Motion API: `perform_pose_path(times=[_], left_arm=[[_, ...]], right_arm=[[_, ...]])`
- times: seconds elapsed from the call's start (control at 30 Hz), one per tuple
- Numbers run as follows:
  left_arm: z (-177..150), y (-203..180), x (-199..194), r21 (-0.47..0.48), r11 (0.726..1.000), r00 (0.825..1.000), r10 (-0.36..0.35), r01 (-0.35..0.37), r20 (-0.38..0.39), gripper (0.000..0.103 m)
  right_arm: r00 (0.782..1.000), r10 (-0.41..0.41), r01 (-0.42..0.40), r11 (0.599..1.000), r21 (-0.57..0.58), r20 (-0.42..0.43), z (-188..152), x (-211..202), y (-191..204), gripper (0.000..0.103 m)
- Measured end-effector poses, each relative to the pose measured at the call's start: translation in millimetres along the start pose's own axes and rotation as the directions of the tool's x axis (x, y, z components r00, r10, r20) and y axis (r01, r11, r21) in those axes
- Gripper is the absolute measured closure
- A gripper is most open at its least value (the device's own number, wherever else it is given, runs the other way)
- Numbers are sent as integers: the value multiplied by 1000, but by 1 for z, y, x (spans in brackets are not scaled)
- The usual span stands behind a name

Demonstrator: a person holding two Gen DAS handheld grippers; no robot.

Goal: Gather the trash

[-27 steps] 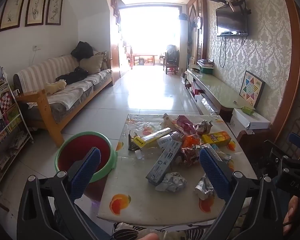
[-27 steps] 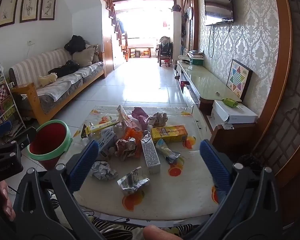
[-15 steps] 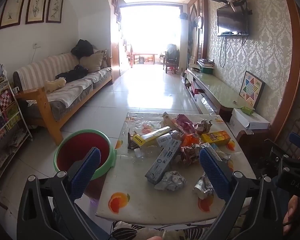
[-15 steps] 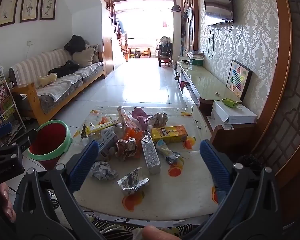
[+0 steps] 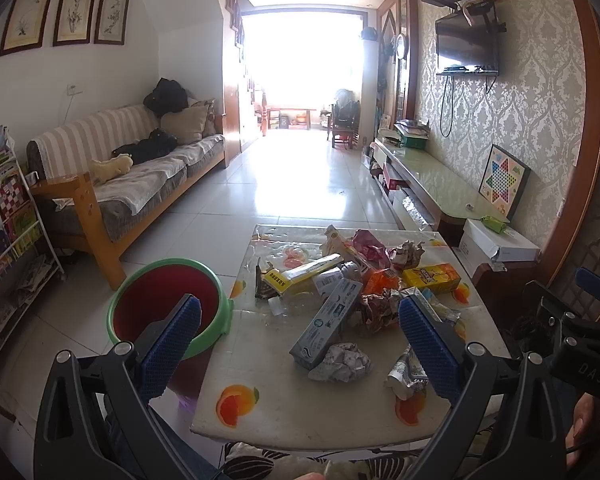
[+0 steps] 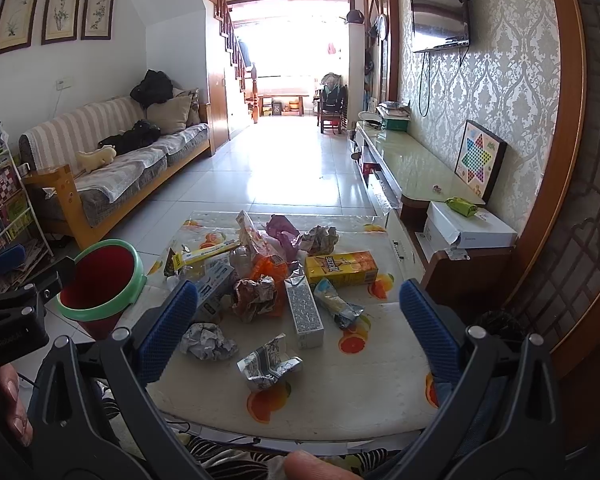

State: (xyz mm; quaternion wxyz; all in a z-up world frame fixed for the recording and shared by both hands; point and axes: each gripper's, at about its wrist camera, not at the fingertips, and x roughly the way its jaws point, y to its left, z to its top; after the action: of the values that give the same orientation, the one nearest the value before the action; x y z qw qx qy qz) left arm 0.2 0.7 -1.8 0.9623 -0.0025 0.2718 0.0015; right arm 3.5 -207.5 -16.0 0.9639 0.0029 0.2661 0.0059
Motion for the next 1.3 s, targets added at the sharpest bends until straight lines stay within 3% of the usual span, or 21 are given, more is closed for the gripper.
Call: perform_pose_path(times=[1.3], left_arm=[[-4,3,6,-24,1000,1000,-3,3,-13,8]], right_arm=[[1000,2,-2,1000,-7,-5,-2,3,2,3]])
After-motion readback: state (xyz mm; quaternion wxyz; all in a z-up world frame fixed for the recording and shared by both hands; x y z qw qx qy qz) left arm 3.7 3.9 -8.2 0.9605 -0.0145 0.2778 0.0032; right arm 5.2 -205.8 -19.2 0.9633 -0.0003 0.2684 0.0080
